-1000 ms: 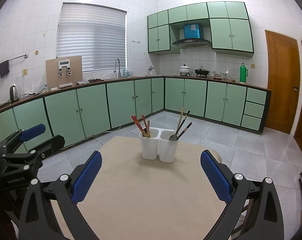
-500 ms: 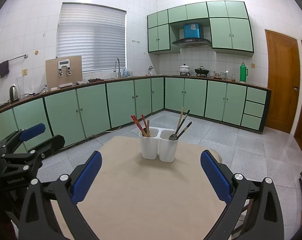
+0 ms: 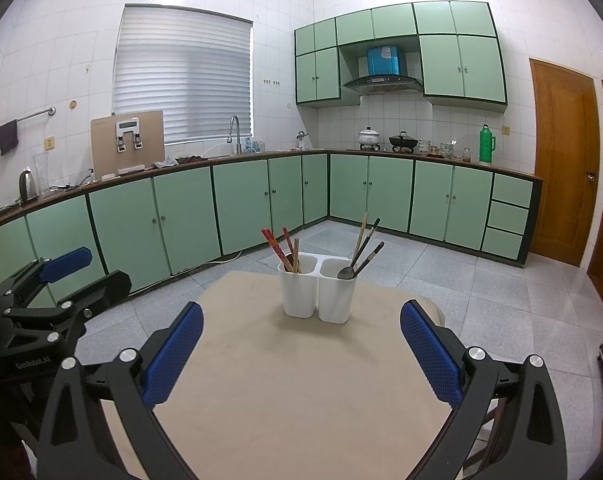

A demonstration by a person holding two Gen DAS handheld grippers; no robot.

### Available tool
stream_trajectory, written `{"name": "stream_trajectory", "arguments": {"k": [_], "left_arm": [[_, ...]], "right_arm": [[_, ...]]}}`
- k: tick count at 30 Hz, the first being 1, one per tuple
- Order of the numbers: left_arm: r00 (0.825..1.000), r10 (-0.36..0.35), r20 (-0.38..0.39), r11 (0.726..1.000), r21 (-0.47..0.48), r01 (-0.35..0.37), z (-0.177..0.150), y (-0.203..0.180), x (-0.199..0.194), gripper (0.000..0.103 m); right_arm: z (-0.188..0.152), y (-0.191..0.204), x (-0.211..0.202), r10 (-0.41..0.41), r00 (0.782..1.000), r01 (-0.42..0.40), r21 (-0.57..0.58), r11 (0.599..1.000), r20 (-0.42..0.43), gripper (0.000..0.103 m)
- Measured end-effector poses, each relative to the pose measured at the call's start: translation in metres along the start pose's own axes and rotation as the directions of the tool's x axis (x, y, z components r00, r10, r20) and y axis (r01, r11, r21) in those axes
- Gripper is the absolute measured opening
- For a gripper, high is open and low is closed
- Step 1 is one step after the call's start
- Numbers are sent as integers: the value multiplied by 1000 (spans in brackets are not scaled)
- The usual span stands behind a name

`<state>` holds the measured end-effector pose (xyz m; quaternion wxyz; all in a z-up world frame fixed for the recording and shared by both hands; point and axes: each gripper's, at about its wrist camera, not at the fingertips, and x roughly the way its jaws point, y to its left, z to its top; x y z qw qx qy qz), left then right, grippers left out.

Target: Organize utensils

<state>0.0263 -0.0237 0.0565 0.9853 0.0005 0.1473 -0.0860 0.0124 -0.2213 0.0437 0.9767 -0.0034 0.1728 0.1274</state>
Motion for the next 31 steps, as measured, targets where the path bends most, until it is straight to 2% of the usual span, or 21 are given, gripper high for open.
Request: {"name": "stream_trajectory", "arguments": {"k": [31], "left_arm": [[1000,-6,-11,1000,-13,6,1,2,2,92]], "right_arm": [[-11,-2,5,-5,1000,5,2,1000,-10,97]]}}
